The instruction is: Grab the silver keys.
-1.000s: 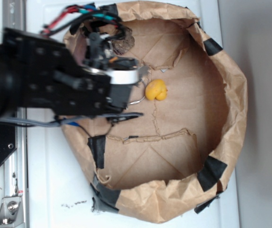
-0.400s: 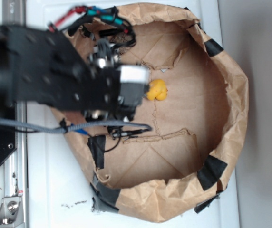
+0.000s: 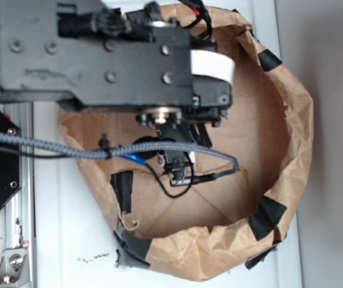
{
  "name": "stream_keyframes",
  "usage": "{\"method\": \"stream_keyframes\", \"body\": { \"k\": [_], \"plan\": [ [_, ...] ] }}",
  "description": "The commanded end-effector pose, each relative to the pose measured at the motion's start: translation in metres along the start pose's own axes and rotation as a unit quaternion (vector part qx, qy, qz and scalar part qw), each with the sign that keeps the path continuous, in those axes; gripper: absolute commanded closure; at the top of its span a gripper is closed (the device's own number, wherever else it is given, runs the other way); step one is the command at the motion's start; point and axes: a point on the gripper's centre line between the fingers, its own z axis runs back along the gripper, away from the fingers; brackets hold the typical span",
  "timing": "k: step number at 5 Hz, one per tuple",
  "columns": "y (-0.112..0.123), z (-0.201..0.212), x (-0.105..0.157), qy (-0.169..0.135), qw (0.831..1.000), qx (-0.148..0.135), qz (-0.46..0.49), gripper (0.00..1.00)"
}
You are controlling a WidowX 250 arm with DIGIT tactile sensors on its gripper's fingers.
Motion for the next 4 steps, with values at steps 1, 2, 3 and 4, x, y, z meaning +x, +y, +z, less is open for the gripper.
{"method": "stream_keyframes", "body": {
  "k": [1,2,3,4],
  "plan": [
    [-0.002,0.019,0.005,-0.029,1.000,0.000,-0.004,0.00],
    [-0.002,0.019,0.005,-0.029,1.000,0.000,-0.004,0.00],
    [-0.006,-0.015,-0.023,-0.020,0.998,-0.021,-0.054,0.00],
    [0.006,-0.045,-0.032,-0.034,0.997,-0.039,-0.061,0.00]
  ]
}}
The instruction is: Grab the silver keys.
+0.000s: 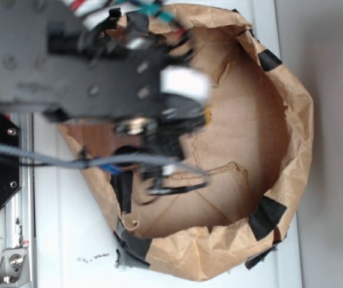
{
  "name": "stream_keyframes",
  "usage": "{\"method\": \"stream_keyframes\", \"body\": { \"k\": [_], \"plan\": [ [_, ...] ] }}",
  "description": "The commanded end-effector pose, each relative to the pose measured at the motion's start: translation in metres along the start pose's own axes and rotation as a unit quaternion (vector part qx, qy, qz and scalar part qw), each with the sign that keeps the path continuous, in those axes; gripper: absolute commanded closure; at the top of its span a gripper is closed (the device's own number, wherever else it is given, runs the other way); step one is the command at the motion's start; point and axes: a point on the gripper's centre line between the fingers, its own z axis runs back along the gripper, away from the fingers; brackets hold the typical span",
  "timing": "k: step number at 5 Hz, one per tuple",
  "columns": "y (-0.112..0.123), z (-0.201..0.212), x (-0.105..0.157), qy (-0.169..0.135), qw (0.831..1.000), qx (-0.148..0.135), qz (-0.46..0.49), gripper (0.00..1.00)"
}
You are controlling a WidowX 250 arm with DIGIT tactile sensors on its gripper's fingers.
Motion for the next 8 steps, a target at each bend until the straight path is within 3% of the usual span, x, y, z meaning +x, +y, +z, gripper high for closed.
{"method": "stream_keyframes", "body": {
  "k": [1,2,3,7,8],
  "plan": [
    [0.021,-0.013,-0.013,-0.042,0.999,-0.027,-0.006,0.00],
    [0.020,-0.018,-0.009,-0.029,0.999,-0.030,-0.004,0.00],
    [0.017,-0.023,-0.009,-0.031,0.999,-0.011,-0.001,0.00],
    [0.011,-0.033,0.015,-0.043,0.999,-0.004,0.021,0.00],
    [0.005,-0.040,0.017,-0.025,1.000,-0.005,0.017,0.00]
  ]
}}
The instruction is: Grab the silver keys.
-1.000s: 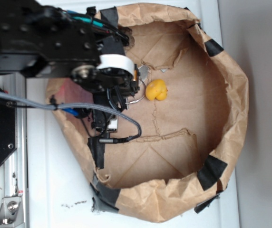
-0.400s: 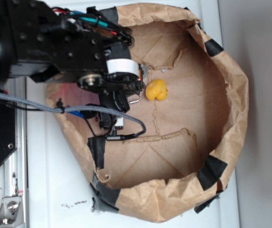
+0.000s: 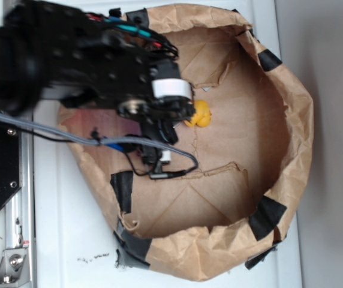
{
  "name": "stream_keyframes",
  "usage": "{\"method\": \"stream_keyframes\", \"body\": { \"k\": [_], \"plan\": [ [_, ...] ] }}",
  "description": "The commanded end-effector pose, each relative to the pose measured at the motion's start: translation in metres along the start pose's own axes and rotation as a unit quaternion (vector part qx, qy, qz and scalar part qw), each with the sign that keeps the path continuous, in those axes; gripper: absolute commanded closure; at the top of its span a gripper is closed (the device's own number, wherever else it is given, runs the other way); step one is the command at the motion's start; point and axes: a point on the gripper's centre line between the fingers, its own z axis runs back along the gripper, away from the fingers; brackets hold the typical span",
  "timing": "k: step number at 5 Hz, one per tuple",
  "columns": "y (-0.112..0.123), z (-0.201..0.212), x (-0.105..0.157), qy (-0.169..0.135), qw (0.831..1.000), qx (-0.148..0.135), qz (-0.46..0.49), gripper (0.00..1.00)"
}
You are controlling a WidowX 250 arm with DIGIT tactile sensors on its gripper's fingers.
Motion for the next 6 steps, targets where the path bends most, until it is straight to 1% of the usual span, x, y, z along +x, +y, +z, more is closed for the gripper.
{"method": "stream_keyframes", "body": {
  "k": [1,2,3,4,6],
  "plan": [
    [-0.004,-0.002,0.009,0.008,1.000,0.025,-0.012,0.00],
    [0.000,-0.007,0.007,0.008,0.999,0.046,-0.005,0.00],
    [0.000,-0.008,-0.003,-0.011,0.998,0.065,-0.018,0.58],
    [0.002,-0.008,-0.006,-0.010,0.998,0.068,-0.010,1.00],
    [0.005,-0.009,-0.015,-0.012,0.998,0.067,-0.009,1.00]
  ]
}}
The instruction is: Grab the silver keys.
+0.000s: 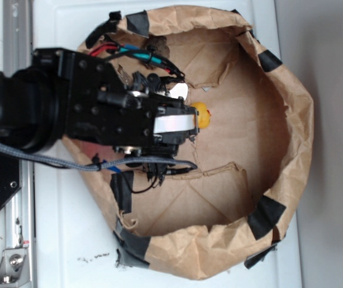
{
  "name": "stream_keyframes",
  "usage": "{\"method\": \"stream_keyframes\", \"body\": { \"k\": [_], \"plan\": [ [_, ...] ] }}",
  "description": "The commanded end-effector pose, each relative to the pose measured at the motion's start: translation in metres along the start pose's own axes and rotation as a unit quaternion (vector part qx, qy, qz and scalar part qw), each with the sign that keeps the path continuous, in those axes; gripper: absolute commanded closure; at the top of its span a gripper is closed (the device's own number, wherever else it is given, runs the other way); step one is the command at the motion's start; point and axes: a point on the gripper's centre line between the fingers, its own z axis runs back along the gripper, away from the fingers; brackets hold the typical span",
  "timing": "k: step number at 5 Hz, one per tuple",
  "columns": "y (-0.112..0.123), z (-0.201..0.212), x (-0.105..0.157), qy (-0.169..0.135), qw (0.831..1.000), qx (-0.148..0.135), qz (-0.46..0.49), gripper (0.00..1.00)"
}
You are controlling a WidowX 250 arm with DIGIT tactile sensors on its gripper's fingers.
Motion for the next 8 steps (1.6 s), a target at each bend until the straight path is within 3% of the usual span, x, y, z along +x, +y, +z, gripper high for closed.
{"method": "stream_keyframes", "body": {
  "k": [1,4,5,6,7,8],
  "plan": [
    [0.005,0.006,-0.012,-0.006,1.000,0.005,-0.002,1.00],
    [0.007,0.008,-0.008,-0.014,1.000,0.004,0.000,1.00],
    [0.011,0.023,-0.003,-0.027,1.000,-0.008,0.004,1.00],
    [0.010,0.065,0.050,-0.032,0.999,-0.018,0.040,1.00],
    [0.002,0.112,0.069,-0.062,0.995,-0.058,0.058,1.00],
    [-0.006,0.123,0.073,-0.086,0.992,-0.077,0.054,1.00]
  ]
}}
